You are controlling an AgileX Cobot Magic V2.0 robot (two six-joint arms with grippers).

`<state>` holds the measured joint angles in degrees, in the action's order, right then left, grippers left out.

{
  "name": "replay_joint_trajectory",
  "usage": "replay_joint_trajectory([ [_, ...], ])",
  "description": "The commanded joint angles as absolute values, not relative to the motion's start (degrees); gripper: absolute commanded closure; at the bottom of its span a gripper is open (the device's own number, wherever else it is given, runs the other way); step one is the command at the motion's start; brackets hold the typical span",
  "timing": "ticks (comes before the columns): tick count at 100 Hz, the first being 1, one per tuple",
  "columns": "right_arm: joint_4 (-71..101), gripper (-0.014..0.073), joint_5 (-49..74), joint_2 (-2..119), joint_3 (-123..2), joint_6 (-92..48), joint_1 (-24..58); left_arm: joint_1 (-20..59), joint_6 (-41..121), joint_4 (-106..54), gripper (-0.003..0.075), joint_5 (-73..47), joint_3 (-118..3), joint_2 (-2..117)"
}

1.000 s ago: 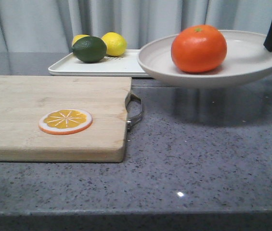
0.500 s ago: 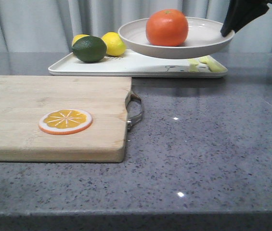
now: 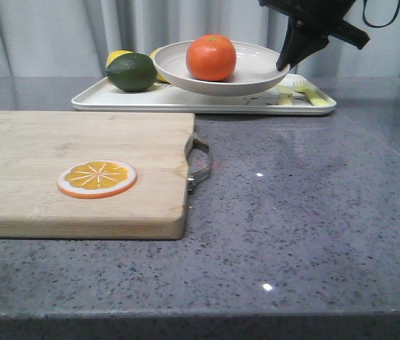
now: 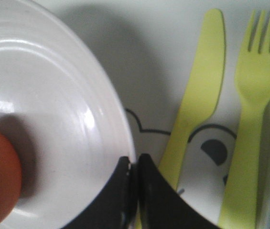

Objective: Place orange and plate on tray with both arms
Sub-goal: 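Lower the plate onto the tray and open the right gripper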

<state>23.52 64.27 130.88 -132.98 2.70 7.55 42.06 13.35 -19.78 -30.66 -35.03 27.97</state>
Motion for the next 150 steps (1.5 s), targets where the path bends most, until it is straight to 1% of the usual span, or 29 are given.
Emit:
replay_joint_trajectory([
  [1,26.56,0.0650,62.66,129.66,-138.46,3.56,7.48,42.02,13.44,-20.73,0.0740,-26.31,-36.50,28.26],
  [23,26.85,0.0650,60.61,133.84,-142.61,5.56,7.53,42.02,13.44,-20.73,0.0740,-26.31,-36.50,28.26],
  [59,26.85,0.0645,58.56,135.12,-142.62,5.50,7.53,42.02,13.44,-20.73,0.0740,-26.31,-36.50,28.26],
  [64,26.85,0.0623,58.51,135.12,-142.62,5.50,7.53,42.02,13.44,-20.73,0.0740,-26.31,-36.50,28.26],
  [81,26.85,0.0482,58.44,135.12,-142.62,5.50,7.53,42.02,13.44,-20.73,0.0740,-26.31,-36.50,28.26],
  [90,26.85,0.0445,58.44,135.12,-142.62,5.50,7.53,42.02,13.44,-20.73,0.0740,-26.31,-36.50,28.26],
  [128,26.28,0.0441,59.69,132.49,-142.62,5.09,7.53,42.02,13.44,-20.73,0.0740,-26.42,-36.50,28.26],
  [150,22.31,0.0451,64.32,130.55,-142.62,4.82,7.53,42.02,13.44,-20.73,0.0740,-26.42,-36.50,28.26],
])
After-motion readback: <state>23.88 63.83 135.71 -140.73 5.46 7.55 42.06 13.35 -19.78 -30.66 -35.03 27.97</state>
